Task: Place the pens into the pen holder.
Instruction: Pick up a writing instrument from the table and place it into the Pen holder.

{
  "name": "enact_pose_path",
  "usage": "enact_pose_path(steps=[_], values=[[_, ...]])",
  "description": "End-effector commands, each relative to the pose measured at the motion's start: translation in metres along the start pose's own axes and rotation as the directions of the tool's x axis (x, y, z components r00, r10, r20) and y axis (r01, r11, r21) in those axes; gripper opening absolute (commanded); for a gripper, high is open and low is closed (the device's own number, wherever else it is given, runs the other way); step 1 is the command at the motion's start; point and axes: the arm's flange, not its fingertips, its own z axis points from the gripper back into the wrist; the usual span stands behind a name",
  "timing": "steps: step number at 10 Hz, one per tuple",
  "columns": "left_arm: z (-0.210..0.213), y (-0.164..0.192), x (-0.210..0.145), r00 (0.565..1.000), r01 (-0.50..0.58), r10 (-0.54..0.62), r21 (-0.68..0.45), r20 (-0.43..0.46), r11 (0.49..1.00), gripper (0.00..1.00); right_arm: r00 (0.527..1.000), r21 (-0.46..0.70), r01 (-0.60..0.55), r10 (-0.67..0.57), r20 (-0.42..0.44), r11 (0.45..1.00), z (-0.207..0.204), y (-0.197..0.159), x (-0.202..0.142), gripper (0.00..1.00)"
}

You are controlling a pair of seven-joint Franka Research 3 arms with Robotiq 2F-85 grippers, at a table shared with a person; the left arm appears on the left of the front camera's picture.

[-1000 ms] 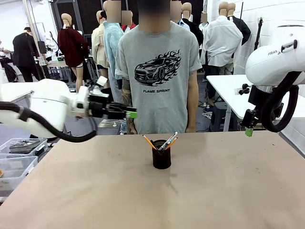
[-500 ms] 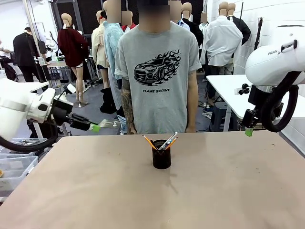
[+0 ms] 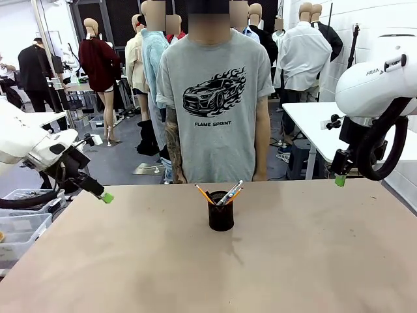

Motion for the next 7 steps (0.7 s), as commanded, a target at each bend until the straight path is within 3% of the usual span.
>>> enact_pose_path(steps=[1, 3, 6, 7], values=[[0.021, -0.014, 0.011, 0.992, -0.005, 0.014, 0.067, -0.127, 0.998, 1.00, 1.000, 0.001, -0.002, 0.002, -0.008, 1.000, 0.001, 0.000, 0.001, 1.00], [0.021, -0.018, 0.014, 0.969, -0.034, 0.066, 0.136, -0.237, 0.990, 1.00, 1.000, 0.001, -0.002, 0.002, -0.008, 1.000, 0.001, 0.000, 0.001, 1.00], [0.021, -0.026, 0.008, 0.953, -0.050, 0.133, 0.292, -0.273, 0.955, 1.00, 1.000, 0.001, -0.002, 0.002, -0.008, 1.000, 0.001, 0.000, 0.001, 1.00], [0.015, -0.032, 0.004, 0.963, -0.034, 0.101, 0.259, -0.249, 0.965, 1.00, 1.000, 0.001, -0.002, 0.002, -0.008, 1.000, 0.001, 0.000, 0.001, 1.00]])
